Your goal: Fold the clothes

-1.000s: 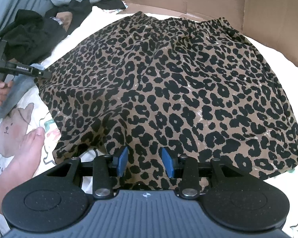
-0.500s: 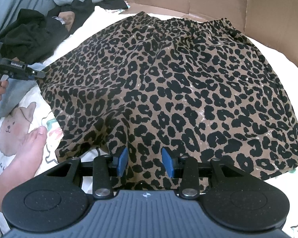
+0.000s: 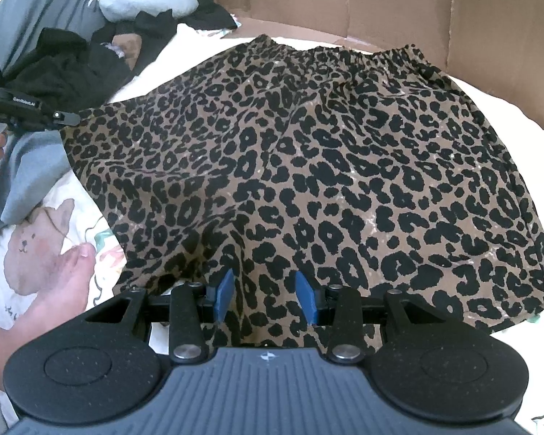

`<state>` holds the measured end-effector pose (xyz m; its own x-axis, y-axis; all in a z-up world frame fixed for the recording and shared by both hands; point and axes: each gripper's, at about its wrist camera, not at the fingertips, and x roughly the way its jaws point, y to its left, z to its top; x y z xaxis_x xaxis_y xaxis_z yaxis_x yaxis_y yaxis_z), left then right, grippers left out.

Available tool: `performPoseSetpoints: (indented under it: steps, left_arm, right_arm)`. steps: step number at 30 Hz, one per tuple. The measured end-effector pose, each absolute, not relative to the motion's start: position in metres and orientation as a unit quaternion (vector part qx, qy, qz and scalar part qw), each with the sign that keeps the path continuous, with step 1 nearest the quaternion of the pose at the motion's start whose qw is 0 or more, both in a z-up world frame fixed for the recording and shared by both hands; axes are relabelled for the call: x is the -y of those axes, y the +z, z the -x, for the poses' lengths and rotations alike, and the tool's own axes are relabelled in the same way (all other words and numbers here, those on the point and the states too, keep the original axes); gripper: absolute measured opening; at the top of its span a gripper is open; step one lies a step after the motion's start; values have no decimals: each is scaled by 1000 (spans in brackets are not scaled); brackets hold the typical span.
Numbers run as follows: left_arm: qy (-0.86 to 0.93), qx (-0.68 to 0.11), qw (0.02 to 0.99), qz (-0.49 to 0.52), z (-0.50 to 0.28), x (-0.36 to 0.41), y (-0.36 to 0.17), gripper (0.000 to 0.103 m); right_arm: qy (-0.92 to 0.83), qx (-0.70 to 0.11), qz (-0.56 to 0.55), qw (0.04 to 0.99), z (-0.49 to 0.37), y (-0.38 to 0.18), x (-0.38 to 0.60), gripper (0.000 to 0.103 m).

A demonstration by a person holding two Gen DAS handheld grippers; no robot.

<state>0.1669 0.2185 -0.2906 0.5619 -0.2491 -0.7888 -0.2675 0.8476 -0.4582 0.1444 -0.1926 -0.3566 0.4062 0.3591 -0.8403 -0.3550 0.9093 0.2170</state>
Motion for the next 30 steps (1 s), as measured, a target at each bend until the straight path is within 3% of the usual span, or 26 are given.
performPoseSetpoints:
  steps: [17,30]
  left_arm:
    - [-71,-506,828,231,-242,-109,-271,4]
    - [-102,-520,807,260,-289,-45,-274,5]
  right_arm:
    - [241,-458,-48,855,-154,-336,194,46]
    - [276,-405,-138,861,-187,-315,178,49]
